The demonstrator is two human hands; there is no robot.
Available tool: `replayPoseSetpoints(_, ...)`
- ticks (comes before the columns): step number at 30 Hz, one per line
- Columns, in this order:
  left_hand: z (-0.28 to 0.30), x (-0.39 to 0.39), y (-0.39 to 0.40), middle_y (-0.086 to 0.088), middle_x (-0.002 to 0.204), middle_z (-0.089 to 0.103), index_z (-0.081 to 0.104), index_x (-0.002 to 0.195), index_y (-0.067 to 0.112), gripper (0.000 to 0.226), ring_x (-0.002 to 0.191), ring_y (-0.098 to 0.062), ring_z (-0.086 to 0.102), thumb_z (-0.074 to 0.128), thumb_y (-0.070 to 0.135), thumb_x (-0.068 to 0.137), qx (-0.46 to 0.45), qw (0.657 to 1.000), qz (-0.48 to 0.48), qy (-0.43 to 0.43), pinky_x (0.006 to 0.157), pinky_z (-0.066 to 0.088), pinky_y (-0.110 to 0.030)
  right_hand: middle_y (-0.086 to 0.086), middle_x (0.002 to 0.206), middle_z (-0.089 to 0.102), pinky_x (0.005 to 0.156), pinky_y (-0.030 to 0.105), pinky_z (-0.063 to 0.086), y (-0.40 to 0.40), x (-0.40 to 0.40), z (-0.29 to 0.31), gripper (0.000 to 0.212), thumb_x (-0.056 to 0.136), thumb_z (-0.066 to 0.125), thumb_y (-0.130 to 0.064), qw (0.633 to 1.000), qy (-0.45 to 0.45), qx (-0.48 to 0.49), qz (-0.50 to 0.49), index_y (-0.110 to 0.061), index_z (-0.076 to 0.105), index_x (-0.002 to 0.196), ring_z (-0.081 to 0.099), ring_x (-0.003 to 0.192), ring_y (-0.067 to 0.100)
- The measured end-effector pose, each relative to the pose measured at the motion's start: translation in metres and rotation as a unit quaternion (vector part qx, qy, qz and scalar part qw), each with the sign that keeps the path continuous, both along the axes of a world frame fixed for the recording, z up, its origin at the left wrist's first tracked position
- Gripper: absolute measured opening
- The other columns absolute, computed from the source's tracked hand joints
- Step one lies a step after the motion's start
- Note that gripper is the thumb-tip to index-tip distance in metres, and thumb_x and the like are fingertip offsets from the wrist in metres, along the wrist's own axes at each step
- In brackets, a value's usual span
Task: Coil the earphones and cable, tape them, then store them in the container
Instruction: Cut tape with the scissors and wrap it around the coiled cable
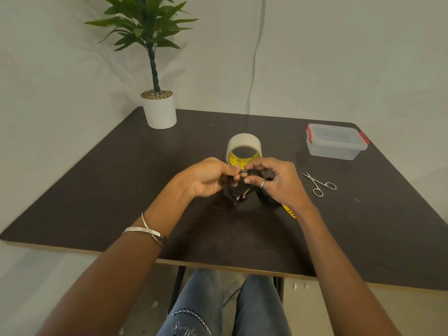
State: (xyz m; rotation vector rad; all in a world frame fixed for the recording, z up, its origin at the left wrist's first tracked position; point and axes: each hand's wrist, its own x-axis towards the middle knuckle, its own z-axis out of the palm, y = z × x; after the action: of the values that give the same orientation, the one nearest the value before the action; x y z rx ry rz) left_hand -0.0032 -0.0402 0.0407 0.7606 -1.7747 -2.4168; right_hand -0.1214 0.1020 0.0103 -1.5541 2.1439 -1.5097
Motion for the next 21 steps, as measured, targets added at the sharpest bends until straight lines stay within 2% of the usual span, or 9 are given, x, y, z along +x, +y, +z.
replayPoseSetpoints(3,-0.003,0.001,-0.003,-0.005,0.063,0.066,0.066,0.093,-0.006,0.011,0.065,-0.011,0.059,0.060,0.002,0.090,-0.006,1.000,0.015,-0.002,0.059,0.052,-0.017,-0.011,0.085,0.069,0.075,0.021,0.052,0.000,0.000,0.002,0.023,0.072,0.082,-0.017,1.000,0.012,-0.018,-0.009,-0.019,0.075,0.093,0.065,0.078,0.009)
replayPoseSetpoints(7,-0.007,0.005,-0.004,-0.005,0.066,0.071,0.069,0.090,-0.002,0.008,0.064,-0.007,0.067,0.062,0.001,0.087,-0.035,0.999,0.020,0.001,0.067,0.053,-0.017,-0.011,0.079,0.070,0.073,0.017,0.051,-0.001,0.001,0.002,0.013,0.074,0.080,-0.016,1.000,0.002,-0.010,-0.011,-0.018,0.076,0.086,0.065,0.075,0.004)
replayPoseSetpoints(9,-0.008,0.006,-0.004,-0.005,0.067,0.072,0.070,0.091,0.000,0.009,0.066,-0.007,0.069,0.064,-0.001,0.084,-0.057,0.998,0.020,-0.004,0.070,0.051,-0.017,-0.008,0.074,0.072,0.072,0.022,0.052,-0.004,0.003,0.001,0.012,0.073,0.081,-0.013,0.999,-0.045,0.002,-0.021,-0.022,0.076,0.078,0.067,0.074,0.008)
replayPoseSetpoints(12,-0.010,0.007,-0.003,-0.006,0.071,0.073,0.071,0.089,-0.002,0.011,0.076,-0.010,0.069,0.070,-0.002,0.078,-0.106,0.994,0.010,0.002,0.080,0.051,-0.019,0.004,0.073,0.073,0.077,0.039,0.055,-0.009,0.006,-0.001,0.014,0.069,0.080,-0.004,0.987,-0.158,0.001,-0.042,-0.018,0.076,0.070,0.069,0.078,0.025)
replayPoseSetpoints(14,-0.012,0.007,-0.001,-0.006,0.071,0.073,0.071,0.085,-0.002,0.008,0.077,-0.009,0.069,0.071,0.000,0.077,-0.130,0.991,0.015,0.011,0.088,0.050,-0.021,0.008,0.073,0.073,0.083,0.041,0.055,-0.012,0.007,-0.001,0.018,0.070,0.075,0.003,0.973,-0.225,-0.008,-0.056,-0.015,0.074,0.069,0.070,0.080,0.025)
replayPoseSetpoints(16,-0.013,0.007,-0.001,-0.007,0.072,0.072,0.070,0.086,-0.002,0.009,0.073,-0.008,0.069,0.072,0.001,0.077,-0.136,0.990,0.035,0.021,0.081,0.052,-0.020,0.010,0.073,0.073,0.084,0.040,0.056,-0.013,0.007,-0.001,0.020,0.070,0.076,0.006,0.955,-0.292,-0.016,-0.050,-0.011,0.070,0.079,0.071,0.077,0.024)
replayPoseSetpoints(18,-0.011,0.010,-0.002,-0.010,0.078,0.073,0.070,0.091,0.002,0.013,0.070,-0.013,0.068,0.072,0.003,0.079,-0.137,0.989,0.055,0.018,0.067,0.055,-0.021,0.008,0.071,0.073,0.078,0.037,0.054,-0.012,0.006,-0.002,0.028,0.070,0.078,0.005,0.942,-0.332,-0.020,-0.031,-0.009,0.066,0.091,0.070,0.072,0.020)
replayPoseSetpoints(21,-0.010,0.016,-0.004,-0.012,0.084,0.073,0.071,0.094,0.003,0.014,0.067,-0.016,0.067,0.073,0.009,0.081,-0.196,0.979,0.057,-0.013,0.059,0.056,-0.024,0.007,0.070,0.072,0.072,0.030,0.053,-0.012,0.008,-0.006,0.024,0.074,0.076,0.002,0.940,-0.340,-0.010,-0.023,-0.005,0.067,0.096,0.069,0.068,0.015)
